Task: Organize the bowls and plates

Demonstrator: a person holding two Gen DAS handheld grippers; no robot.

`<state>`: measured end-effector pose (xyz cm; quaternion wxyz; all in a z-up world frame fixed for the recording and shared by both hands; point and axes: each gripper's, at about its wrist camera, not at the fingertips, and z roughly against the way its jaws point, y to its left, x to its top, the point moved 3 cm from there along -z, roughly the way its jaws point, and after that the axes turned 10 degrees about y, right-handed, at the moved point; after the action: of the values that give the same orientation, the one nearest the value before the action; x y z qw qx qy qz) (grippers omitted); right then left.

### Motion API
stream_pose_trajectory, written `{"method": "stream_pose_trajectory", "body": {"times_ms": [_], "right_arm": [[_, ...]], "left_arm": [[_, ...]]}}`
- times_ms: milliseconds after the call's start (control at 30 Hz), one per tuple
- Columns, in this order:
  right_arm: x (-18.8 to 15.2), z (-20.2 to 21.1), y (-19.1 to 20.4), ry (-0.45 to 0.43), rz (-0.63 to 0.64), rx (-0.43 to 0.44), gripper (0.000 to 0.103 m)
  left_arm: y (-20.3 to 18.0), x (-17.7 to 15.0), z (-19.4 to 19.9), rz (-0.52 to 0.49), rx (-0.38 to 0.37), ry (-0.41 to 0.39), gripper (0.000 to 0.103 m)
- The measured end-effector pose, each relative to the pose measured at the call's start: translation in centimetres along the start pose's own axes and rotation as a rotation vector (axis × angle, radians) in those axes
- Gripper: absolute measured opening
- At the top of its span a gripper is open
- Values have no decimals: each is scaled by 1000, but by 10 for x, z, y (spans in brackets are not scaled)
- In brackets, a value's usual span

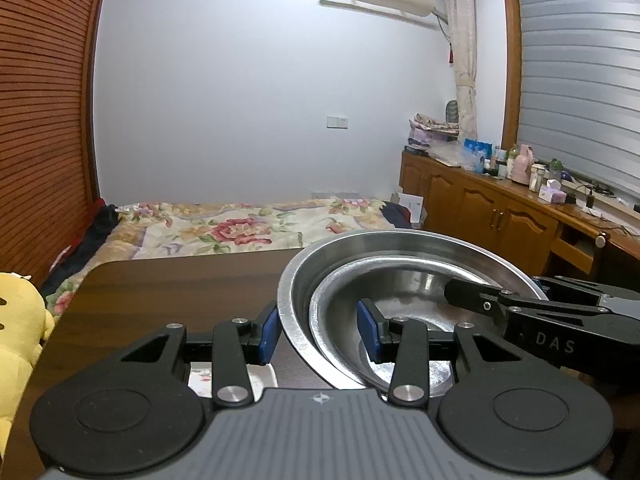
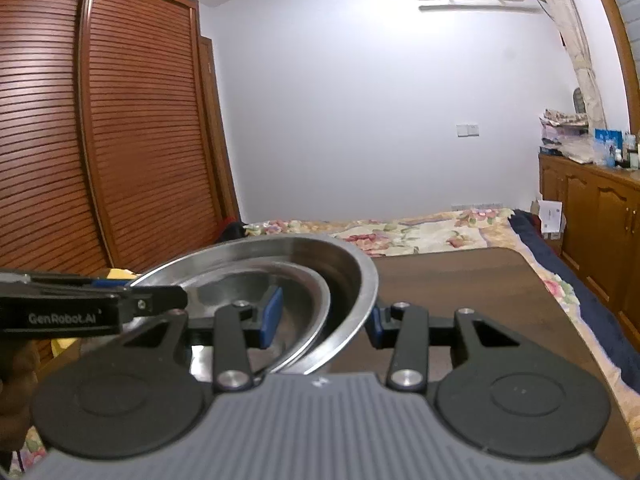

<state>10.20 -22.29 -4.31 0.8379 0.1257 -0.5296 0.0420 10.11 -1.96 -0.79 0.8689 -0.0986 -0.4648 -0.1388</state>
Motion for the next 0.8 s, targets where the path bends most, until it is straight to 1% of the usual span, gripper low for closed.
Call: {"method": "stream_pose_trajectory", "body": {"times_ms": [233, 433, 567, 800], "right_arm": [[2, 5, 9, -2, 4, 14, 45], [6, 8, 18, -8, 14, 26, 45], [8, 7, 25, -8, 27, 33, 45], [5, -1, 42, 9, 50, 60, 45]], "left_arm": [[2, 0, 17, 10, 8, -15, 43], [8, -3, 24, 11, 17, -18, 43], [15, -6, 28, 22, 28, -17, 43], [39, -16, 34, 56, 57, -11, 43]]}}
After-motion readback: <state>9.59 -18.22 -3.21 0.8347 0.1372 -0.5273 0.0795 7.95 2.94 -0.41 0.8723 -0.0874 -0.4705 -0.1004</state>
